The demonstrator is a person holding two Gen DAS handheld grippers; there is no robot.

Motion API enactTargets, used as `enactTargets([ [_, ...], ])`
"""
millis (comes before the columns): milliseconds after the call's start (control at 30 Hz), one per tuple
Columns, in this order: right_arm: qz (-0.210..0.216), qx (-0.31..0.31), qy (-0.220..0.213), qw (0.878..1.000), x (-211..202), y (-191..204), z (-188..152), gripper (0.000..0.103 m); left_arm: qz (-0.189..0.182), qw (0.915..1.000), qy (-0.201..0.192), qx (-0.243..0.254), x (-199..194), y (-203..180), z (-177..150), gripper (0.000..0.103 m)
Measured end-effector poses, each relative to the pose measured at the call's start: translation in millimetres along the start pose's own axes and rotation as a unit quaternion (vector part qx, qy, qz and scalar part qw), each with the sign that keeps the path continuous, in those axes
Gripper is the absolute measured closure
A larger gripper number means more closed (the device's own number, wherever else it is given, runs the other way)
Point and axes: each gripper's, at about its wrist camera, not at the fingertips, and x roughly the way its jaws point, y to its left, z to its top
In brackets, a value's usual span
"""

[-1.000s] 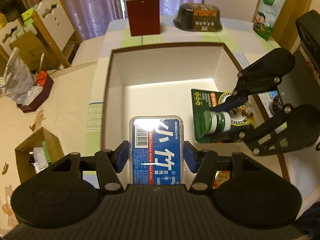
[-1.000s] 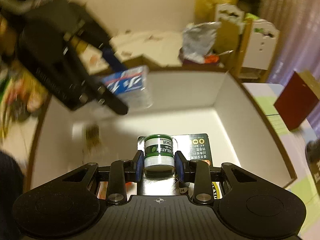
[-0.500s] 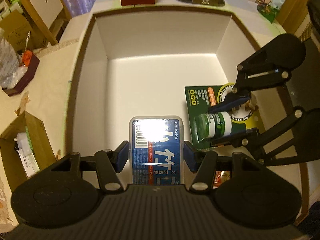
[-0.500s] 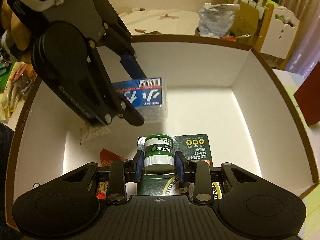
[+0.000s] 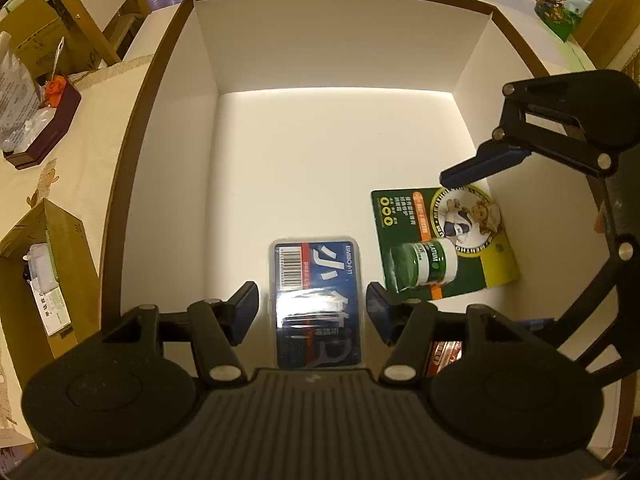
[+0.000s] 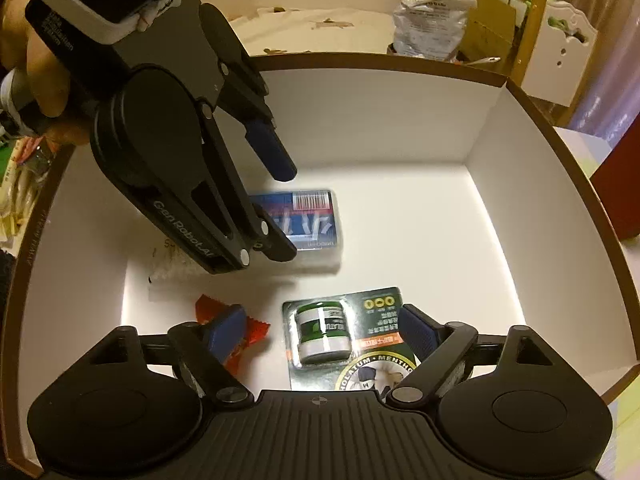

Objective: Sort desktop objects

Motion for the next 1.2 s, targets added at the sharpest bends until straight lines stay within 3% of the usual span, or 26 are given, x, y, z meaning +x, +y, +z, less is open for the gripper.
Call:
enactTargets([
  [333,-0.016,-0.006,0.006,1.000,-2.9,-4.9,5.0,0.017,0.007,1.0000,-0.005,0.001,-9.1,-5.5,-2.4,0.041],
  [700,-0.031,-0.010,0.006,0.999,-11.6,20.2,2.9,0.017,0.019,0.9995,-0.027,0.002,-34.0,-13.2,-10.7,0.040],
  [1200,-0.053,-0.013,-0.028,0.998,-45.8,47.3,0.7,0.017,0.042,0.9969,-0.067,-0.001,-75.5,-25.8,-30.3,0.039],
])
